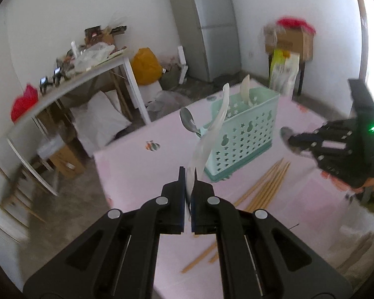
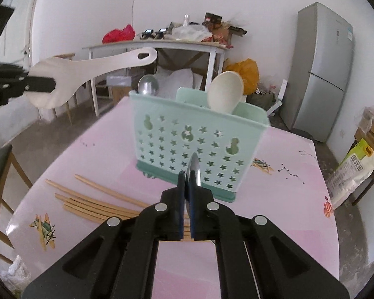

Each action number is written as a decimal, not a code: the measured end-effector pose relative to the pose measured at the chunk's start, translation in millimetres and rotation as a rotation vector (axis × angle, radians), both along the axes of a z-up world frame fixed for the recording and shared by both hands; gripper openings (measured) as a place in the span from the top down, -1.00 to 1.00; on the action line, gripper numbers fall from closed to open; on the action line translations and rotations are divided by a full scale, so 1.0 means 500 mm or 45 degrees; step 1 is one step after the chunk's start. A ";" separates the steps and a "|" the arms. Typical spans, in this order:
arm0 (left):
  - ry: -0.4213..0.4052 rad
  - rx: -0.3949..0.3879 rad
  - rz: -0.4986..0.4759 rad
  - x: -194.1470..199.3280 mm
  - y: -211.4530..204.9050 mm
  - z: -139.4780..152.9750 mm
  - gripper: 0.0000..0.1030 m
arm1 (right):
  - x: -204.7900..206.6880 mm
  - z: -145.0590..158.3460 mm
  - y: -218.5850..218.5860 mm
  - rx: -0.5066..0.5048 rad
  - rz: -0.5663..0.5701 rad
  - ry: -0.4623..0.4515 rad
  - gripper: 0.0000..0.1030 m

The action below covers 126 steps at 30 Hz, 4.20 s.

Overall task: Organize utensils
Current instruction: 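Raise the rice paddle with the left tool while the right tool grasps the large metal spoon, then lower the rice paddle into the green holder and open the left tool, then carry the large metal spoon over the holder and open the right tool, then move both tools down onto the wooden chopsticks and close them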

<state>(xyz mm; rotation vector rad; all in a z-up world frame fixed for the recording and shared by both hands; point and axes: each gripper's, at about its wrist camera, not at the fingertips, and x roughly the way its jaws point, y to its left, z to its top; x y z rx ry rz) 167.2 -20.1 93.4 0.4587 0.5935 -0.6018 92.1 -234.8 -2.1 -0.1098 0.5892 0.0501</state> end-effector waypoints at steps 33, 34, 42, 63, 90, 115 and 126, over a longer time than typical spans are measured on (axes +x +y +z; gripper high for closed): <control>0.079 0.021 -0.031 0.195 -0.175 0.176 -0.19 | -0.047 0.015 -0.146 0.381 -0.021 -0.128 0.94; 0.074 -0.068 0.005 0.178 -0.148 0.174 -0.28 | -0.050 0.021 -0.161 0.424 -0.023 -0.135 0.94; 0.204 -0.452 0.274 0.036 0.015 -0.009 -0.31 | -0.057 0.084 -0.239 0.630 0.024 -0.191 0.94; 0.255 -0.421 0.415 -0.067 0.037 -0.241 -0.31 | 0.109 0.294 -0.231 0.818 0.265 -0.537 0.94; 0.208 -0.418 0.468 -0.023 0.048 -0.210 -0.21 | 0.015 0.037 -0.281 0.921 -0.040 -0.212 0.12; 0.562 -0.146 0.456 0.011 -0.018 -0.304 1.00 | -0.009 -0.212 -0.077 0.941 -0.105 0.547 0.20; 0.838 -0.385 0.329 -0.126 -0.047 -0.319 1.00 | -0.002 -0.212 -0.061 0.849 -0.156 0.541 0.74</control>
